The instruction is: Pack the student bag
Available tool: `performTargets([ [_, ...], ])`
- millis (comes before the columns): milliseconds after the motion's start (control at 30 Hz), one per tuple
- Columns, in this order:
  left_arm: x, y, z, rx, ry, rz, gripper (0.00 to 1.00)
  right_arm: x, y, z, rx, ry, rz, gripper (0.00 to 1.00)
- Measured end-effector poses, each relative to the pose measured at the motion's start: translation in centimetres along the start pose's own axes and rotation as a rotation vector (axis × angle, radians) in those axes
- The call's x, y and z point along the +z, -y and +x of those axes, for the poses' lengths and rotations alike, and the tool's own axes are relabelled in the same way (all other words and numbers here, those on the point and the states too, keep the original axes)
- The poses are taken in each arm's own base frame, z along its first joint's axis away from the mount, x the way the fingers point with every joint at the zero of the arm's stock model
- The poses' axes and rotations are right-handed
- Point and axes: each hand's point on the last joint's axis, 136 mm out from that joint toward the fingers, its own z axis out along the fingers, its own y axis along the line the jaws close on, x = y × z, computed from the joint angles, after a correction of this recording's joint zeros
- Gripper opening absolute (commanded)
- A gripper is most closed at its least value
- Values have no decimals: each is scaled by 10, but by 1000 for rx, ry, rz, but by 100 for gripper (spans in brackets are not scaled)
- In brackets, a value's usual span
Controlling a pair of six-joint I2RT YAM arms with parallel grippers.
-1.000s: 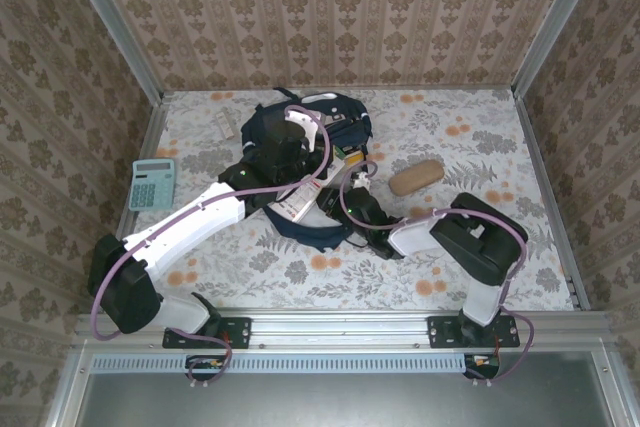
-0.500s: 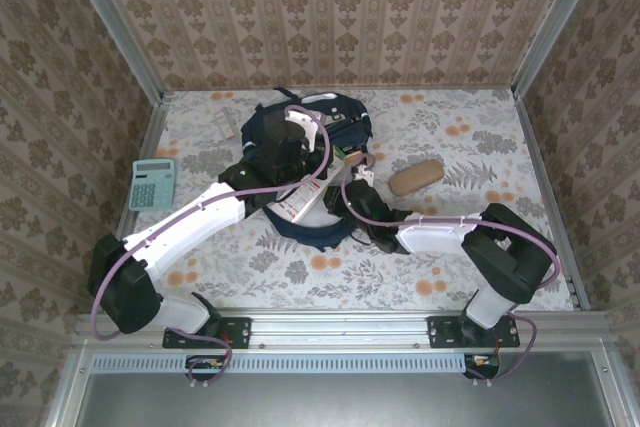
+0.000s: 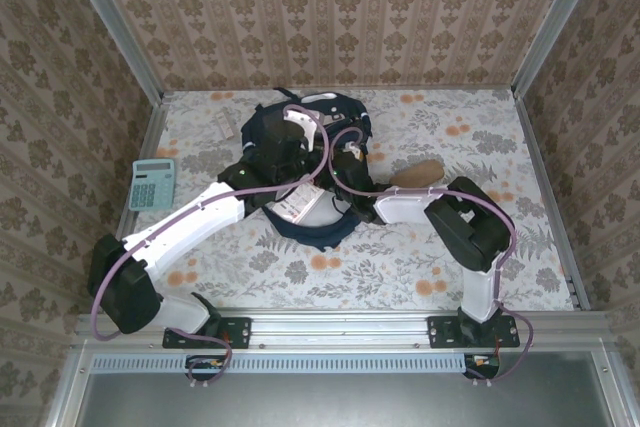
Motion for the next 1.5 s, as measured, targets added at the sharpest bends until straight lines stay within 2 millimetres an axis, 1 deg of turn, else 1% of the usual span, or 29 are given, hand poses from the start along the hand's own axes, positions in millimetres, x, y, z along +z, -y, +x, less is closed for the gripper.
performTargets([
  [100, 0, 1, 1, 1, -2, 5, 2, -9, 11, 2, 26, 29, 15, 16],
  [200, 0, 1, 1, 1, -3, 4, 2, -25, 32, 8, 45, 42, 65, 16],
  [300, 0, 1, 1, 1, -3, 5, 2, -29, 49, 14, 49, 38, 110, 16],
  [400, 0, 1, 1, 1, -3, 5, 2, -38, 58, 25, 48, 20, 136, 19],
  [433, 0, 1, 1, 1, -3, 5, 2, -41, 58, 29, 42, 11, 141, 19],
  [500, 0, 1, 1, 1, -3, 5, 2, -46, 52, 32, 31, 1, 136, 21],
  [533, 0, 1, 1, 1, -3, 5, 2, -49, 48, 31, 29, 0, 129, 23],
  [633, 0, 1, 1, 1, -3, 5, 2, -64, 30, 22, 7, 7, 98, 27],
  [700, 0, 1, 1, 1, -3, 5, 2, -74, 21, 12, -5, 21, 90, 31],
  [767, 0, 1, 1, 1, -3, 5, 2, -84, 17, 4, -24, 32, 93, 36],
  [800, 0, 1, 1, 1, -3, 5, 2, -90, 17, 0, -36, 39, 102, 41],
  [933, 0, 1, 1, 1, -3, 5, 2, -111, 20, -14, -78, 71, 151, 69],
  [1000, 0, 1, 1, 1, -3, 5, 2, -123, 28, -23, -104, 97, 200, 83],
  [1033, 0, 1, 1, 1, -3, 5, 2, -128, 34, -27, -115, 109, 229, 88],
  [1067, 0, 1, 1, 1, -3, 5, 2, -134, 40, -31, -126, 120, 262, 93],
  [1133, 0, 2, 1, 1, -3, 6, 2, -143, 55, -39, -143, 141, 330, 99],
  [1233, 0, 2, 1, 1, -4, 8, 2, -151, 85, -51, -151, 166, 440, 100],
  [1300, 0, 2, 1, 1, -4, 8, 2, -155, 107, -56, -148, 169, 504, 100],
  [1367, 0, 2, 1, 1, -4, 8, 2, -157, 124, -60, -146, 168, 555, 100],
  [1433, 0, 2, 1, 1, -4, 8, 2, -156, 136, -63, -144, 170, 594, 100],
  [1500, 0, 2, 1, 1, -4, 8, 2, -151, 147, -60, -149, 156, 626, 99],
])
